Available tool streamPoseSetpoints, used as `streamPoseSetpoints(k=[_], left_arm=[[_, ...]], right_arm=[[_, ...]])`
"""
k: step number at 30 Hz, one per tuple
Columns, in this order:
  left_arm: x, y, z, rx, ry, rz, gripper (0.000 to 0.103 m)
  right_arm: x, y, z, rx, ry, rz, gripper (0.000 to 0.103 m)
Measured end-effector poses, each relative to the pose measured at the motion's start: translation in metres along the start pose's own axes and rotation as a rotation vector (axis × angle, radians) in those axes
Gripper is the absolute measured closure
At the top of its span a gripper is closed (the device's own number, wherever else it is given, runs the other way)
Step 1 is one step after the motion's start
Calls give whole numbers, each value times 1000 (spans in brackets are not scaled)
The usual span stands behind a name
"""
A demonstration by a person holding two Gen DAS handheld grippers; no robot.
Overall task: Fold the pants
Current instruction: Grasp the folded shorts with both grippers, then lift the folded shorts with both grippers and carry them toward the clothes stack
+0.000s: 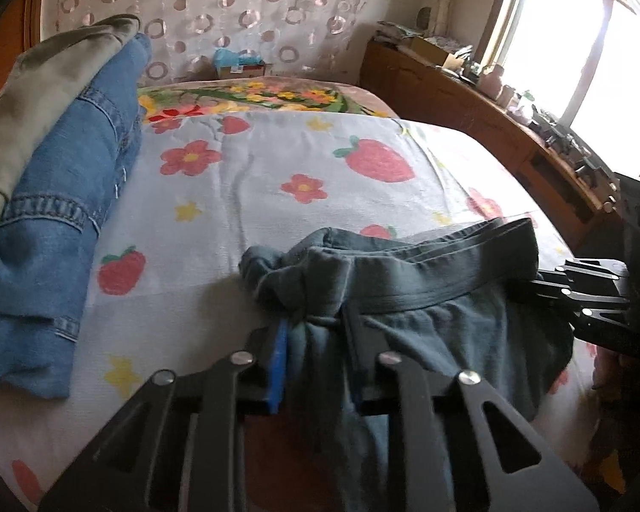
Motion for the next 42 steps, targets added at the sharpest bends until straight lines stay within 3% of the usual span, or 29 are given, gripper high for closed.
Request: streamPoseSetpoints(k=[5, 24, 42], left_arm=[[10, -17, 1, 41, 22, -18, 91], [46, -119, 10, 264, 78, -49, 91], [43, -186, -6, 376, 79, -34, 91]], right_arm=[[-5, -17, 7, 47, 0, 3, 93], [-42, -99, 20, 220, -47, -70, 94], [-82, -146, 31, 297, -140, -96, 94]])
Point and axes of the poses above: each gripper's, at about its wrist camera, not at the fingertips, and y roughly the way its jaws point, x to its right, z to its top, the point moved 4 cm from there along y, roughly the way its jaws point, and after that the axes turned 8 degrees about -y, right-handed, at the moved point
